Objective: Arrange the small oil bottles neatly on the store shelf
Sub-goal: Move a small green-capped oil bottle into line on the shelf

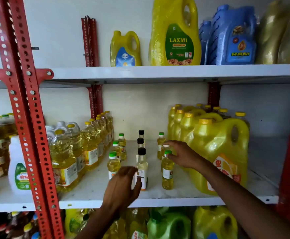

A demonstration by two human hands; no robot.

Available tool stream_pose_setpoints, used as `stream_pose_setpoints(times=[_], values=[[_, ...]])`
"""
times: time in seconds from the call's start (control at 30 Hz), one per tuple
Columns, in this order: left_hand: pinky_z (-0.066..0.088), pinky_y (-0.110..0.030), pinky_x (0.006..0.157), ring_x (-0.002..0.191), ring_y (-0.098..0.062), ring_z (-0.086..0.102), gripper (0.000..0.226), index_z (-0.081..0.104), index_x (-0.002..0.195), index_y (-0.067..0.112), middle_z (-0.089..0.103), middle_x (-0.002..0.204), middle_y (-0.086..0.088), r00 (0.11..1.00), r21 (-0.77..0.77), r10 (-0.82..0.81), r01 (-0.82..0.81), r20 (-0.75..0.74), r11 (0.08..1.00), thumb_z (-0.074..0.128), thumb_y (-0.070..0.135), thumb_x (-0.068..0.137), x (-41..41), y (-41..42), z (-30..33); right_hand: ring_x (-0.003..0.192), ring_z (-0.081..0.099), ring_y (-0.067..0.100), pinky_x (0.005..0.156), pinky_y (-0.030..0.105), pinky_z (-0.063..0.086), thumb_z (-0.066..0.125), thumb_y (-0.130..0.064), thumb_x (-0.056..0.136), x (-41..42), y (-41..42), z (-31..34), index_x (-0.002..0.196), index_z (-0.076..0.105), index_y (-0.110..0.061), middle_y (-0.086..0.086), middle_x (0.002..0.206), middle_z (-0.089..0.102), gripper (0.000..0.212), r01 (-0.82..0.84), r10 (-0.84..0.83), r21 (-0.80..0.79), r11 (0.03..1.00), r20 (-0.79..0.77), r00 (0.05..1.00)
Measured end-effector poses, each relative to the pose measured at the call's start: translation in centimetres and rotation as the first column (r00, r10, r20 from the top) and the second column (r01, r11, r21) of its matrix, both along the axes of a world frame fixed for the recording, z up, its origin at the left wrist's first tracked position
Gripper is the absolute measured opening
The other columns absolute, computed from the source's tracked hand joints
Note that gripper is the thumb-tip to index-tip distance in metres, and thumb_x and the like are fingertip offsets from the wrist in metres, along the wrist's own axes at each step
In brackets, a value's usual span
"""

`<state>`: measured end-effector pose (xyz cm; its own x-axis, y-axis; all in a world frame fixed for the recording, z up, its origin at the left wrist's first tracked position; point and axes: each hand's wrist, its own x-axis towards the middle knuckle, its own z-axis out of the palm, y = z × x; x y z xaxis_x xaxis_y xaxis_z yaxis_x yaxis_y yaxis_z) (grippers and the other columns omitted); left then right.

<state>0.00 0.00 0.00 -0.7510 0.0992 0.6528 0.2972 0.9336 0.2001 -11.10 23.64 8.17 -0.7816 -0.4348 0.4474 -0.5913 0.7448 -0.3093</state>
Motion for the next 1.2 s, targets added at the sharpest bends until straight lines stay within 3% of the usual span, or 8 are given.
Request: stream_pose_setpoints(times=[0.13, 0.2, 0.27, 0.33, 0.43, 0.7, 0.87, 1.2], values=[[0.053, -0.031, 0.094, 0.117, -0.016, 0.061, 0.043, 0.056, 0.13, 0.023, 0.065, 0.131, 0.0, 0.948, -0.029, 0.051, -0.044, 0.315, 0.999, 0.052, 0.042, 0.092, -0.8, 0.2, -4.2, 0.126, 0.057, 0.022, 0.099, 0.022, 0.043, 0.06, -0.003, 0.087, -0.7, -0.1, -0.3, 0.127, 0.063, -0.014, 0.01, 0.136, 0.062, 0.042, -0.008, 0.001, 0.042, 0.999, 0.152, 0.988], [0.049, -0.032, 0.101, 0.123, -0.017, 0.056, 0.046, 0.053, 0.134, 0.022, 0.06, 0.137, 0.0, 0.91, -0.069, 0.075, -0.051, 0.408, 0.996, 0.053, 0.043, 0.092, -1.1, 0.1, -5.6, 0.123, 0.059, 0.022, 0.094, 0.02, 0.042, 0.061, -0.001, 0.087, -1.2, -0.2, -0.3, 0.123, 0.067, -0.013, 0.01, 0.133, 0.064, 0.039, 0.003, -0.008, 0.029, 1.0, 0.146, 0.989], [0.048, -0.031, 0.102, 0.122, -0.017, 0.056, 0.048, 0.05, 0.136, 0.023, 0.058, 0.137, 0.0, 0.89, -0.077, 0.091, -0.063, 0.448, 0.995, 0.055, 0.042, 0.092, -1.4, -0.1, -6.3, 0.121, 0.061, 0.023, 0.099, 0.025, 0.046, 0.066, -0.005, 0.085, -1.3, -0.3, 0.1, 0.12, 0.069, -0.012, 0.01, 0.13, 0.067, 0.036, -0.005, 0.002, 0.022, 1.0, 0.14, 0.99], [0.05, -0.031, 0.098, 0.118, -0.018, 0.058, 0.047, 0.05, 0.135, 0.024, 0.059, 0.134, 0.0, 0.888, -0.079, 0.094, -0.065, 0.449, 0.995, 0.055, 0.041, 0.092, -1.6, -0.2, -6.8, 0.115, 0.064, 0.024, 0.1, 0.032, 0.05, 0.072, -0.013, 0.084, -1.5, -0.2, 0.2, 0.118, 0.07, -0.011, 0.012, 0.124, 0.07, 0.034, 0.004, -0.006, 0.016, 1.0, 0.15, 0.989], [0.052, -0.03, 0.094, 0.115, -0.019, 0.06, 0.047, 0.05, 0.134, 0.023, 0.06, 0.132, -0.001, 0.897, -0.071, 0.084, -0.059, 0.433, 0.996, 0.058, 0.04, 0.091, -1.8, -0.2, -7.1, 0.105, 0.068, 0.025, 0.091, 0.03, 0.051, 0.076, -0.022, 0.081, -1.4, -0.1, -0.1, 0.113, 0.072, -0.009, 0.014, 0.115, 0.073, 0.036, 0.026, -0.022, -0.022, 0.999, 0.142, 0.99], [0.038, -0.034, 0.114, 0.14, -0.022, 0.042, 0.062, 0.039, 0.146, 0.02, 0.044, 0.153, -0.005, 0.88, -0.066, 0.091, -0.068, 0.466, 0.996, 0.063, 0.03, 0.09, -1.9, -0.4, -7.8, 0.086, 0.067, 0.021, 0.071, 0.022, 0.042, 0.081, -0.035, 0.073, -1.4, -0.7, -0.5, 0.098, 0.075, -0.01, 0.014, 0.096, 0.075, 0.036, 0.108, -0.097, -0.086, 0.99, 0.115, 0.989], [0.04, -0.033, 0.111, 0.136, -0.023, 0.045, 0.061, 0.043, 0.143, 0.019, 0.048, 0.149, -0.005, 0.885, -0.053, 0.084, -0.068, 0.458, 0.996, 0.066, 0.026, 0.087, -2.0, -0.2, -7.8, 0.111, 0.067, 0.025, 0.095, 0.036, 0.055, 0.083, -0.027, 0.072, -0.7, -0.7, -0.3, 0.118, 0.069, -0.011, 0.013, 0.118, 0.072, 0.051, 0.052, -0.046, -0.04, 0.998, 0.148, 0.988], [0.033, -0.035, 0.117, 0.144, -0.022, 0.037, 0.062, 0.042, 0.145, 0.019, 0.042, 0.155, -0.006, 0.892, -0.006, 0.066, -0.072, 0.446, 0.997, 0.065, 0.023, 0.088, -2.2, -0.5, -8.0, 0.113, 0.066, 0.026, 0.1, 0.037, 0.053, 0.082, -0.017, 0.074, 0.0, -0.4, -0.2, 0.118, 0.07, -0.008, 0.016, 0.119, 0.072, 0.046, 0.041, -0.04, -0.006, 0.999, 0.12, 0.992]])
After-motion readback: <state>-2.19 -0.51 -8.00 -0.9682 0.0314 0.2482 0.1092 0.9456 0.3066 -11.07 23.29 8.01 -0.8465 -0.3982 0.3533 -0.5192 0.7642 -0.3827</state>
